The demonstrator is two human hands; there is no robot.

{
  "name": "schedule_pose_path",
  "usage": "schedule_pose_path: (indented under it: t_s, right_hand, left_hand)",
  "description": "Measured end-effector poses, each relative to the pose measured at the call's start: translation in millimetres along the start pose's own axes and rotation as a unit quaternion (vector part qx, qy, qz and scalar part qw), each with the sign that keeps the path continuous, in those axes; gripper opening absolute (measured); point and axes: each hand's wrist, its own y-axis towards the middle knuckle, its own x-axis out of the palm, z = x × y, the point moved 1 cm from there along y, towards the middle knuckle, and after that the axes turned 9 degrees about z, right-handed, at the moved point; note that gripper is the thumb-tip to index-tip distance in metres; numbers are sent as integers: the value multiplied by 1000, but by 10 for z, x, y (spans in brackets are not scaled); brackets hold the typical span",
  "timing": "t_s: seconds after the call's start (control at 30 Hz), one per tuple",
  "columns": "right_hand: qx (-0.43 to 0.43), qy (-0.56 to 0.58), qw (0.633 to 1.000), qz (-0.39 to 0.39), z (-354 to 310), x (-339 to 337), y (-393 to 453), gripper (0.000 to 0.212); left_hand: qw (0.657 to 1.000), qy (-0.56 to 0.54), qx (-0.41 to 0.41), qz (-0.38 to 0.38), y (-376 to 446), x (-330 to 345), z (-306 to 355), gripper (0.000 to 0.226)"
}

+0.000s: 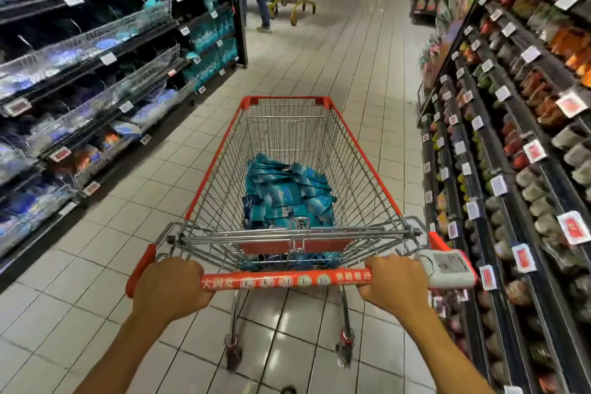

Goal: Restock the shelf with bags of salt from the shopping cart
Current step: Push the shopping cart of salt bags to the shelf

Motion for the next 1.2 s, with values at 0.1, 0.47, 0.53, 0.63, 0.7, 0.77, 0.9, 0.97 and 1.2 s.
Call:
schedule_pose_path:
  t_s: [0.1, 0.47, 0.53, 0.63, 0.7, 0.77, 0.9, 0.97, 1.2]
  right_hand:
    - [3, -2, 1000, 6, 35, 69, 433, 27]
    - [-27, -17, 999, 14, 296, 249, 2238, 35]
    - [-34, -7, 999, 21, 358, 289, 2600, 38]
    - [-40, 8, 999, 35, 494, 391, 3196, 50]
    - [-41, 21, 998, 41, 597, 449, 3565, 51]
    - [-48, 26, 998, 31, 709, 521, 3968, 39]
    - [-67, 31, 997, 25, 909, 640, 4745, 30]
    - [-72, 28, 997, 23, 1000, 682, 5138, 29]
    - [-85, 15, 996, 21, 1188, 790, 6429, 27]
  left_hand:
    - [1000, 9, -1, -5, 405, 31, -49, 48]
    - [1000, -3, -30, 9, 2108, 128, -169, 55]
    - [999, -11, -39, 13, 2438, 152, -173, 55]
    - [999, -4, -50, 15, 2967, 216, -167, 56]
    - [998, 3, -56, 7, 3300, 218, -134, 55]
    - [997, 12, -69, -7, 3669, 208, -88, 50]
    - [995, 12, -93, -16, 4368, 197, -20, 50]
    - [995, 7, -98, -12, 4724, 218, -8, 52]
    - [994, 3, -111, -5, 5946, 304, -77, 54]
